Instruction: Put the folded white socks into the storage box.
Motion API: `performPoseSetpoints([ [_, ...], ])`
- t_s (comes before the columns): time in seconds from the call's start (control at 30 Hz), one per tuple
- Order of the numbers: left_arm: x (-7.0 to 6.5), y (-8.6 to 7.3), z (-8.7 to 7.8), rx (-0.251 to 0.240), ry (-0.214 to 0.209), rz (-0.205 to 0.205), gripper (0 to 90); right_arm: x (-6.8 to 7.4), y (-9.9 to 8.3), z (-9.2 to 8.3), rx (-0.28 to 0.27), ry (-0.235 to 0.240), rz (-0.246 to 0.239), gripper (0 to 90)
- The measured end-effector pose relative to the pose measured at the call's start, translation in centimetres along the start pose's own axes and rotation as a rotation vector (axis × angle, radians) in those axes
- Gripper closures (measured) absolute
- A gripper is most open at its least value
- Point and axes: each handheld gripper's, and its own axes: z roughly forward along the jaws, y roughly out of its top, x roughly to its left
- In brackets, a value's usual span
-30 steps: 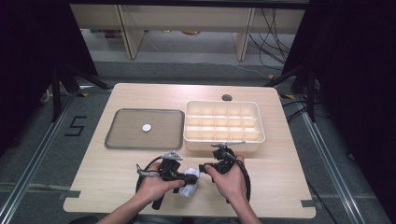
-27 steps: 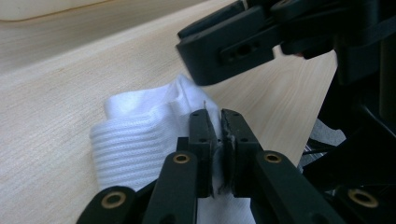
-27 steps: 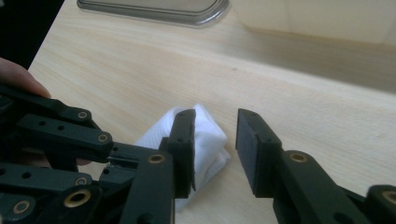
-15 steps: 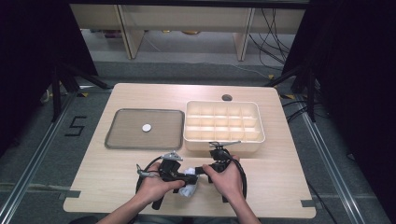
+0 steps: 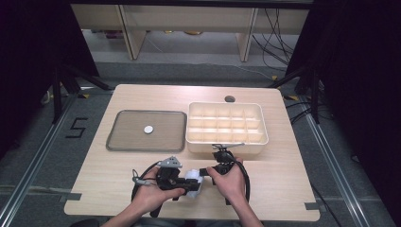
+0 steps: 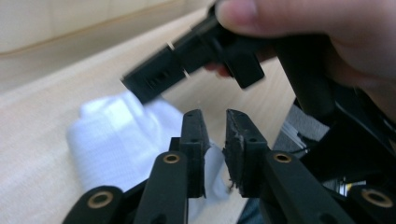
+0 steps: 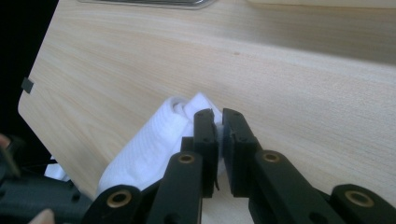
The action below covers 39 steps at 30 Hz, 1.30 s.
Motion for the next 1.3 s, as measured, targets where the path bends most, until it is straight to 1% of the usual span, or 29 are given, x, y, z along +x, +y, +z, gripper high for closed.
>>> performPoseSetpoints([
  [0.03, 0.0, -0.2, 0.1, 0.006, -0.001, -0.003, 78.6, 0.0, 0.0, 0.0, -0.003, -0.002, 0.001, 85.1],
  [0.07, 0.1, -0.4, 0.5, 0.018, 0.006, -0.004, 79.5, 0.1, 0.0, 0.0, 0.002, -0.001, 0.017, 85.1],
  [0.1, 0.2, -0.6, 0.7, 0.029, -0.001, -0.006, 80.9, 0.0, -0.1, 0.1, -0.001, -0.007, 0.002, 85.1],
  [0.17, 0.4, -1.0, 1.3, 0.050, -0.003, -0.008, 83.2, 0.1, -0.1, 0.2, -0.004, -0.022, 0.003, 85.1],
  [0.2, 0.4, -1.1, 1.6, 0.059, 0.008, -0.004, 84.2, 0.1, -0.2, 0.3, 0.000, -0.012, 0.008, 85.0],
  [0.23, 0.5, -1.2, 1.8, 0.066, 0.004, 0.004, 85.3, 0.0, -0.2, 0.3, -0.005, -0.003, 0.000, 85.1],
  [0.27, 0.4, -1.3, 2.0, 0.065, 0.012, -0.001, 86.1, 0.0, -0.2, 0.3, -0.006, -0.032, -0.002, 85.0],
  [0.3, 0.4, -1.3, 2.1, 0.064, 0.013, 0.006, 86.9, -0.1, -0.2, 0.4, -0.003, -0.024, -0.013, 85.0],
  [0.33, 0.5, -1.3, 2.1, 0.072, 0.011, 0.012, 87.6, 0.0, -0.2, 0.4, 0.002, -0.027, 0.003, 85.0],
  [0.4, 0.6, -1.4, 2.3, 0.073, 0.022, 0.003, 88.8, 0.0, -0.2, 0.5, -0.002, -0.009, 0.007, 85.0],
  [0.47, 0.8, -1.5, 2.4, 0.082, 0.023, 0.003, 89.0, 0.0, -0.2, 0.6, 0.003, -0.024, 0.012, 85.0],
  [0.5, 0.8, -1.5, 2.4, 0.079, 0.036, 0.002, 89.0, -0.1, -0.2, 0.6, -0.001, -0.030, -0.005, 84.9],
  [0.53, 0.9, -1.6, 2.5, 0.078, 0.033, 0.006, 89.1, -0.2, -0.2, 0.7, -0.002, -0.031, -0.009, 84.9],
  [0.57, 0.8, -1.6, 2.5, 0.078, 0.034, 0.006, 89.1, -0.1, -0.3, 0.8, -0.002, -0.036, 0.006, 84.8],
  [0.63, 0.9, -1.6, 2.6, 0.076, 0.026, 0.008, 89.1, -0.1, -0.3, 0.9, 0.002, -0.034, 0.007, 84.4],
  [0.67, 0.9, -1.5, 2.6, 0.078, 0.025, 0.009, 89.1, -0.2, -0.3, 1.0, -0.002, -0.036, -0.010, 84.0],
  [0.73, 0.8, -1.5, 2.6, 0.071, 0.026, 0.009, 88.9, 0.0, -0.2, 0.9, -0.007, -0.026, 0.005, 81.5],
  [0.8, 0.8, -1.5, 2.4, 0.056, 0.026, 0.011, 87.5, -0.1, -0.2, 0.6, -0.030, -0.045, -0.007, 73.8],
  [0.83, 0.8, -1.4, 2.2, 0.055, 0.022, 0.014, 86.9, -0.2, -0.2, 0.5, -0.033, -0.040, -0.006, 71.3],
  [0.9, 0.9, -1.3, 1.9, 0.041, 0.025, 0.010, 85.8, 0.0, -0.2, 0.2, -0.043, -0.031, 0.019, 64.6],
  [0.93, 0.9, -1.3, 1.8, 0.037, 0.038, 0.009, 85.2, -0.1, -0.2, 0.0, -0.051, -0.034, 0.006, 62.3],
  [0.97, 1.0, -1.3, 1.7, 0.033, 0.026, 0.003, 84.3, 0.0, -0.2, -0.1, -0.063, -0.021, -0.008, 60.4],
  [1.0, 0.9, -1.2, 1.4, 0.021, 0.036, 0.004, 83.6, 0.2, -0.3, -0.2, -0.065, -0.012, 0.013, 59.2],
  [1.03, 1.0, -1.1, 1.3, 0.022, 0.027, 0.010, 82.6, 0.3, -0.3, -0.5, -0.067, -0.009, 0.001, 58.1],
  [1.07, 0.9, -1.0, 1.0, 0.009, 0.027, 0.010, 82.1, 0.4, -0.4, -0.5, -0.068, -0.014, 0.005, 58.1],
  [1.1, 0.7, -0.9, 0.8, 0.001, 0.040, 0.009, 80.9, 0.5, -0.4, -0.5, -0.067, -0.009, -0.003, 58.1],
  [1.17, 0.7, -0.8, 0.4, -0.013, 0.031, 0.000, 78.3, 0.7, -0.6, -0.5, -0.057, -0.010, 0.011, 58.0],
  [1.23, 0.8, -0.6, -0.1, -0.020, 0.029, -0.002, 75.2, 0.7, -0.7, -0.4, -0.055, 0.000, -0.001, 57.6],
  [1.3, 0.7, -0.5, -0.9, -0.039, 0.047, -0.005, 72.5, 0.8, -0.8, -0.5, -0.056, 0.010, -0.005, 57.1],
])
